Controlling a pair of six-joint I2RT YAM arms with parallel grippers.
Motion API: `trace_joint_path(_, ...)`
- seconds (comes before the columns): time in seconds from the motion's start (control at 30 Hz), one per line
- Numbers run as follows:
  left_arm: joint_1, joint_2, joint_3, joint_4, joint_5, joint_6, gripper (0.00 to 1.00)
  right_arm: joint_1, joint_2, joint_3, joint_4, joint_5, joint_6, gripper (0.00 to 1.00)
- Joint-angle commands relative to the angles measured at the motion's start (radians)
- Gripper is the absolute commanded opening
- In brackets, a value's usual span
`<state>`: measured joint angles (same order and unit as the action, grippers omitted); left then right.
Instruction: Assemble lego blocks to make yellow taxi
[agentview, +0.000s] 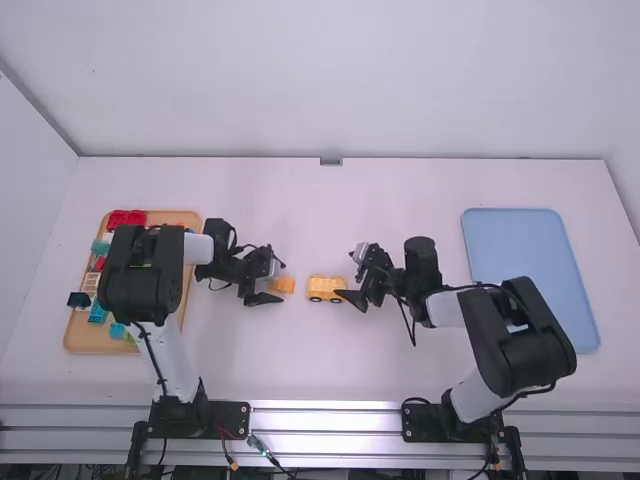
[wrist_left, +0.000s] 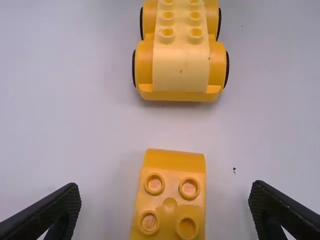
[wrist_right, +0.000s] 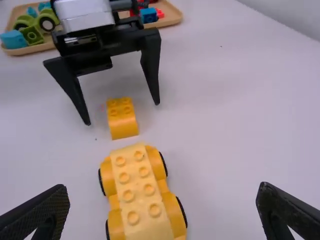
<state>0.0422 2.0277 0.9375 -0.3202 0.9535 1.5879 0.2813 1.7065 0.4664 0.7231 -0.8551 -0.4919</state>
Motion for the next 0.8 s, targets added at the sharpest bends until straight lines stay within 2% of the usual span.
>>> trace_joint_path(0.0,-0.002,0.018,-0.005,-0.007,0.024,0.003,0.87,-0.008,0.049,0.006,0.003,-0.085,-0.044,0.99)
trace_joint_path(0.13,-0.003,0.018,-0.007,-0.003,0.025,0.003,0.72,-0.006,0.095,0.019,0.003,-0.091,-0.089,0.99)
trace_joint_path(0.3,-0.001,0.018,-0.011,-0.003,0.022,0.004,0.68,0.014,0.102,0.019,0.011,-0.088,-0.089,0.99)
trace_joint_path(0.5,-0.009,0.018,-0.027,0.034,0.006,0.004,0.52,0.020,0.102,0.018,0.032,-0.087,-0.088,0.99)
trace_joint_path(0.77,-0.009,0.018,-0.055,0.076,-0.002,0.000,0.41,0.021,0.102,0.018,0.031,-0.091,-0.089,0.99)
